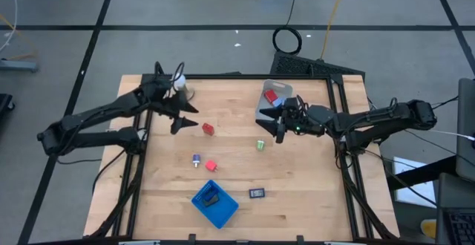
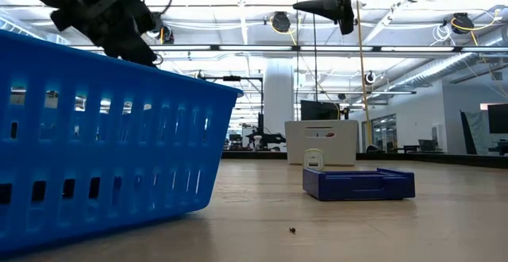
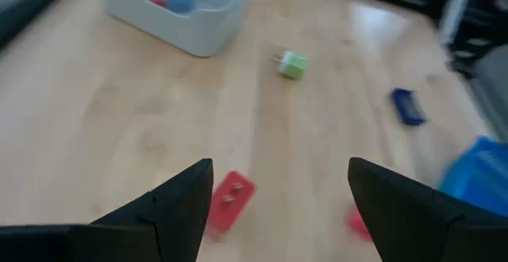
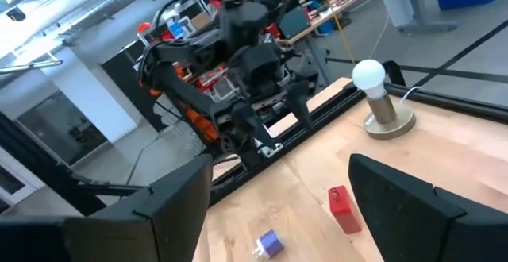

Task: Pick & Place Office items
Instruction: Put the red charger adapter into the gray bin

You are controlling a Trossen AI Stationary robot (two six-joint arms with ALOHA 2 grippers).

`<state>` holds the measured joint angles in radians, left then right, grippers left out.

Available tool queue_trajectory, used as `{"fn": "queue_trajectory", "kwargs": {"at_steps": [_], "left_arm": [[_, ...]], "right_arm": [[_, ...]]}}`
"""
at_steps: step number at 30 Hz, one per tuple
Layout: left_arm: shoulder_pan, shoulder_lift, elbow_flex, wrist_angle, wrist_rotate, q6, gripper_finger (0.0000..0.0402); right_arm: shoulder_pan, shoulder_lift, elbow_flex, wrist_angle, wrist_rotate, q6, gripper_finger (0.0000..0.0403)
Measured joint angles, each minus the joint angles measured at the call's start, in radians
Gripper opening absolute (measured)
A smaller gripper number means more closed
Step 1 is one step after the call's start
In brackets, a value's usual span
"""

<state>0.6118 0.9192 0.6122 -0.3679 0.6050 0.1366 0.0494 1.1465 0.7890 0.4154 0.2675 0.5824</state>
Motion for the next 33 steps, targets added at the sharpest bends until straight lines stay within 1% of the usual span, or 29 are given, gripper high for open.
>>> {"fn": "queue_trajectory", "kwargs": {"at_steps": [3,7,9,13,15,18,20,25,29,33], "left_arm": [[0.017,0.049,0.021,-0.003,0.073,0.013,0.0296],[0.012,0.125,0.075,-0.031,0.068,0.067,0.0296],[0.005,0.172,0.121,-0.087,0.017,0.131,0.0296],[-0.009,0.275,0.223,-0.249,-0.124,0.274,0.0296],[-0.022,0.328,0.261,-0.298,-0.166,0.309,0.0296],[-0.036,0.374,0.289,-0.321,-0.172,0.315,0.0296],[-0.053,0.396,0.305,-0.316,-0.197,0.327,0.0296],[-0.112,0.439,0.312,-0.330,-0.334,0.394,0.0296],[-0.151,0.474,0.312,-0.357,-0.356,0.408,0.0296],[-0.190,0.496,0.312,-0.348,-0.388,0.421,0.0296]], "right_arm": [[0.011,0.000,0.000,0.000,-0.001,-0.004,0.0286],[0.024,0.000,0.000,0.000,-0.002,-0.020,0.0286],[0.026,0.000,0.000,-0.001,-0.003,-0.024,0.0286],[0.026,0.000,0.000,-0.001,-0.006,-0.027,0.0286],[0.026,0.000,0.000,-0.001,-0.006,-0.035,0.0286],[0.032,0.000,0.000,-0.001,-0.006,-0.054,0.0286],[0.032,0.000,0.000,-0.001,-0.008,-0.064,0.0286],[0.039,0.000,0.000,-0.001,-0.010,-0.079,0.0286],[0.052,0.000,0.000,-0.001,-0.010,-0.088,0.0286],[0.067,0.000,0.000,0.000,-0.009,-0.098,0.0286]]}}
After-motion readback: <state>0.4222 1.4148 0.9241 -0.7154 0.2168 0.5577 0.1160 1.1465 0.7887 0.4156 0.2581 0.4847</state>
